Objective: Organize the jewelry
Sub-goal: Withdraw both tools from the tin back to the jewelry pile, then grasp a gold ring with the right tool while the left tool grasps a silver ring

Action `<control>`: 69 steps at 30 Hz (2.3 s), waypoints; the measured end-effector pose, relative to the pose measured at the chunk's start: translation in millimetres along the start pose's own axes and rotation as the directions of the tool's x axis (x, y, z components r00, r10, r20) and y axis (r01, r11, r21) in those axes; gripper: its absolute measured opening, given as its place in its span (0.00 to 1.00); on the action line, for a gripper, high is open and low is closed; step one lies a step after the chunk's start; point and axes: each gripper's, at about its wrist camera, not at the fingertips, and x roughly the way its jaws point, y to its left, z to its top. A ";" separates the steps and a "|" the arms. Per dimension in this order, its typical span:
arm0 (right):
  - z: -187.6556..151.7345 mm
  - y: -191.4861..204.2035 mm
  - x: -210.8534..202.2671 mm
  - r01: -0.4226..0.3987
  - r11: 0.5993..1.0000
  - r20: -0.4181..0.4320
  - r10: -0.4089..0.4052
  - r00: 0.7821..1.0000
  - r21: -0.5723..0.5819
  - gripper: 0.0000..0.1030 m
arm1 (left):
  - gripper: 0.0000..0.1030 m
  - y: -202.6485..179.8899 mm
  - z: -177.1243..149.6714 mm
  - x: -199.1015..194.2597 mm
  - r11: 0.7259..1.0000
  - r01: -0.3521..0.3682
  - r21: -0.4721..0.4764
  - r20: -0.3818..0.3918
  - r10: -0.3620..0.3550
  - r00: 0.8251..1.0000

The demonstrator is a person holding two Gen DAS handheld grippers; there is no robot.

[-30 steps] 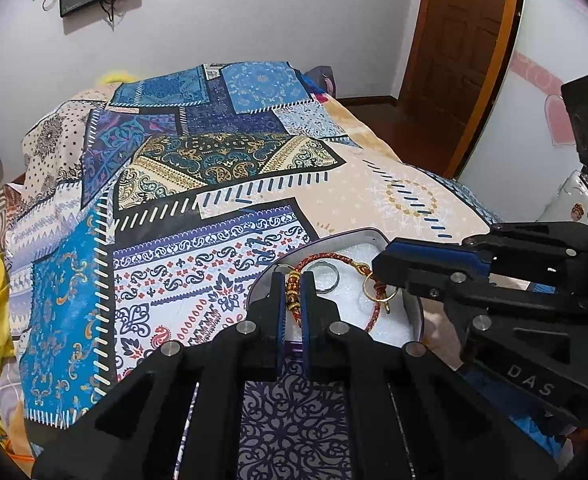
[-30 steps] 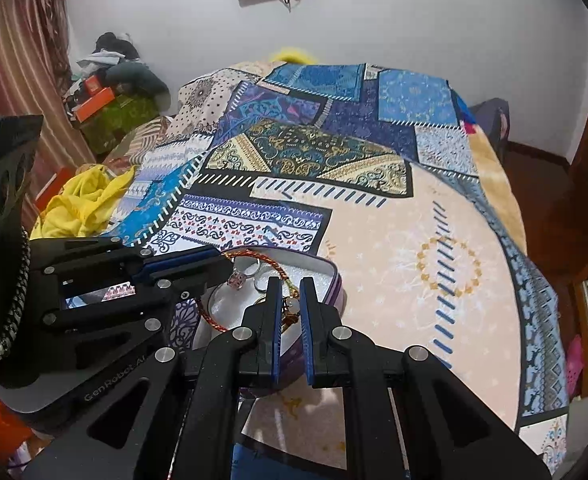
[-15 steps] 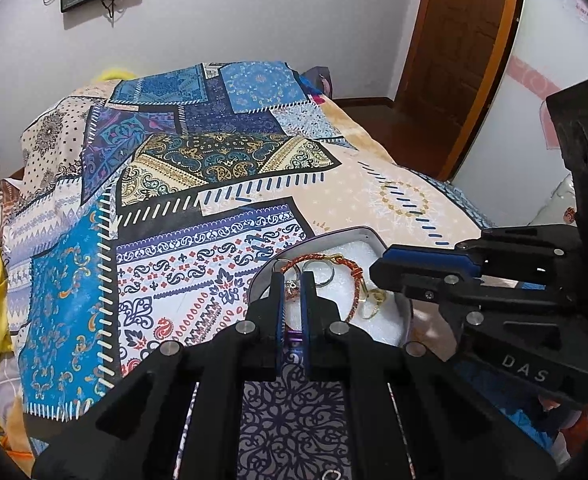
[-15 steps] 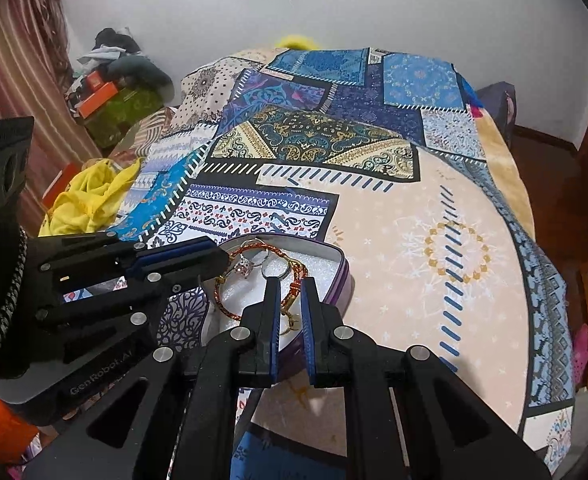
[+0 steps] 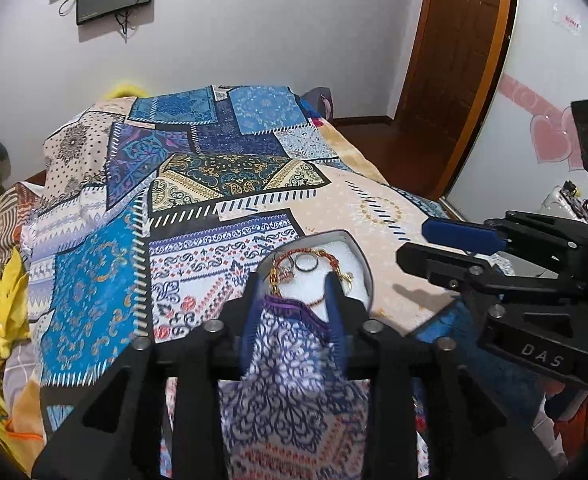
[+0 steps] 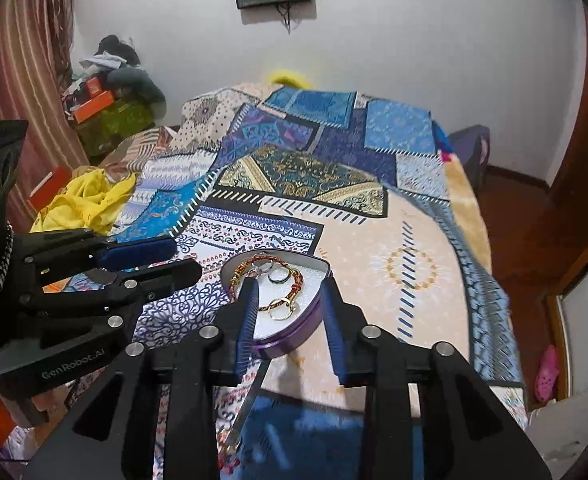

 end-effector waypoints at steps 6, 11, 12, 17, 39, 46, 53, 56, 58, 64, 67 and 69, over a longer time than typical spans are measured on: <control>-11.2 6.5 -23.2 0.033 0.999 0.031 -0.033 0.999 0.000 0.29 | 0.42 -4.0 -15.5 -27.8 1.000 -0.002 -0.002 0.006 0.002 1.000; -24.6 11.5 -30.8 0.054 0.999 0.023 -0.054 0.998 -0.007 0.29 | 0.44 -5.3 -32.5 -39.0 1.000 -0.001 0.000 -0.008 0.001 1.000; -27.7 12.1 -30.1 0.057 0.998 0.017 -0.057 0.998 -0.010 0.29 | 0.44 -5.1 -37.4 -40.2 1.000 -0.001 -0.001 -0.014 0.001 1.000; -44.1 14.0 -23.2 0.069 0.997 -0.022 -0.069 0.997 -0.015 0.29 | 0.44 -0.7 -61.2 -36.5 1.000 0.001 -0.025 -0.065 -0.003 0.998; -87.1 31.1 4.8 -0.015 0.998 -0.158 0.007 0.987 -0.055 0.29 | 0.35 -0.1 -105.3 -21.6 0.997 0.046 -0.058 -0.124 -0.052 0.991; -90.0 38.0 16.3 -0.024 0.996 -0.168 0.009 0.986 -0.084 0.29 | 0.29 1.4 -106.8 -16.8 0.997 0.056 -0.059 -0.128 -0.063 0.990; -91.5 42.6 20.9 -0.042 0.993 -0.161 0.023 0.987 -0.115 0.19 | 0.27 8.9 -101.8 -3.2 0.992 0.089 -0.089 -0.151 -0.101 0.983; -91.8 44.2 20.3 -0.053 0.991 -0.157 0.034 0.987 -0.123 0.16 | 0.27 8.1 -99.1 1.5 0.992 0.090 -0.085 -0.161 -0.103 0.981; -91.2 41.2 19.7 -0.058 0.993 -0.149 0.042 0.988 -0.105 0.16 | 0.27 5.2 -97.1 4.9 0.994 0.080 -0.068 -0.170 -0.090 0.981; -87.6 28.9 15.8 -0.045 0.997 -0.126 0.038 0.991 -0.055 0.16 | 0.27 -2.5 -93.3 14.8 0.998 0.053 -0.026 -0.183 -0.057 0.981; -85.8 21.1 11.6 -0.033 0.999 -0.110 0.028 0.994 -0.038 0.16 | 0.27 -4.1 -91.2 19.0 0.999 0.045 -0.017 -0.187 -0.048 0.981; -84.6 16.9 10.0 -0.024 0.999 -0.102 0.021 0.995 -0.030 0.16 | 0.26 -5.9 -89.8 21.8 0.999 0.039 -0.007 -0.188 -0.040 0.981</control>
